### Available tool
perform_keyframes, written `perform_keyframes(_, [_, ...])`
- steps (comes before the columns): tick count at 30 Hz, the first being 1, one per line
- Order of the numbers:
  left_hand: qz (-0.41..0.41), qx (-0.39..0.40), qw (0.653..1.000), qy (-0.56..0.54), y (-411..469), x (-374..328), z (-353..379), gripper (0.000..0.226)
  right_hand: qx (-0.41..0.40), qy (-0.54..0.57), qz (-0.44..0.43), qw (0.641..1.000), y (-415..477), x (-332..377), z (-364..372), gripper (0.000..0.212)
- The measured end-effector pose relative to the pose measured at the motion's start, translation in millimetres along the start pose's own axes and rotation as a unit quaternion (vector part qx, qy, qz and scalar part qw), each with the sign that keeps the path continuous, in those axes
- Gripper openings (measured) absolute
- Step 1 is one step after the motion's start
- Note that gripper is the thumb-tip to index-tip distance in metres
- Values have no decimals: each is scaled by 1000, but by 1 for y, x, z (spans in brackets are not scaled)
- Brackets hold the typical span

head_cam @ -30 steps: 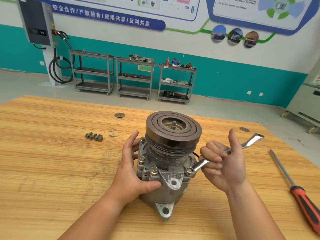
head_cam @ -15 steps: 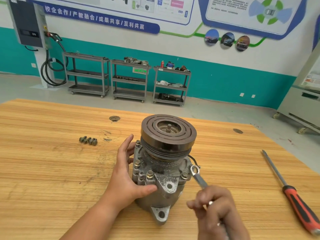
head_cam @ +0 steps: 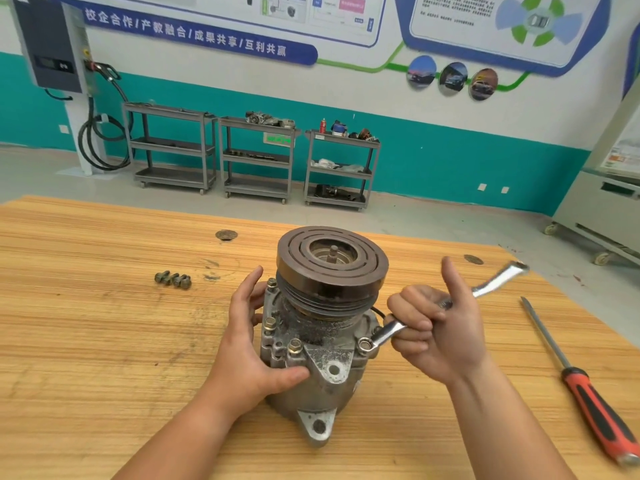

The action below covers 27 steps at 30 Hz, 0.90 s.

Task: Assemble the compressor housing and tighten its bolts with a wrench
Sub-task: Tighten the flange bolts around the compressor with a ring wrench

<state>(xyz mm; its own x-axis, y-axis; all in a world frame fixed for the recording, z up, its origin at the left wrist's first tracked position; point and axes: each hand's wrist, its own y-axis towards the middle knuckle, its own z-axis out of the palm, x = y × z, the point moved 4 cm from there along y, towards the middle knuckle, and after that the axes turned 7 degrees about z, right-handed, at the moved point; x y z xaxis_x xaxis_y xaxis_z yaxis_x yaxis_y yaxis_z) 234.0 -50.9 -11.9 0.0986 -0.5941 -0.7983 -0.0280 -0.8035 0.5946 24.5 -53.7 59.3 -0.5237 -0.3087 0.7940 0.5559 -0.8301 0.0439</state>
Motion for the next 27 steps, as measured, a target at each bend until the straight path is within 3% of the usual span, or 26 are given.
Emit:
perform_keyframes(3, [4,-1,1000,-2,1,0,0,120,13,-19,44,999,8,3,6,61])
perform_keyframes(5, [0,0,1000,-4,0,-1,1,121,-9,7,25,1000,3,-1,7,63])
perform_keyframes(8, [-2,1,1000,-3,0,-2,1,121,-93,17,-78,992,-18,-11,8,62])
perform_keyframes(13, [3,0,1000,0,1,-1,1,120,-218,-39,-225,949,-52,-35,37,56])
perform_keyframes(14, [4,0,1000,0,1,0,1,120,-232,-74,-239,940,-56,-42,44,51])
perform_keyframes(17, [8,-3,1000,3,1,-1,1,121,-281,-350,-270,852,-55,-70,57,27])
perform_keyframes(19, [10,-5,1000,6,1,-2,1,120,-285,-359,-244,855,-50,-87,66,34])
perform_keyframes(21, [10,-4,1000,5,1,-2,1,119,-282,-313,-284,861,-57,-80,69,22])
perform_keyframes(23, [6,-2,1000,5,1,-2,0,120,-228,-161,-362,889,-63,-60,78,33])
perform_keyframes(24, [3,-1,1000,6,1,-2,0,120,-175,-142,-382,896,-68,-49,78,38])
perform_keyframes(27, [-2,1,1000,7,0,-2,0,119,-82,-76,-340,934,-64,-22,55,48])
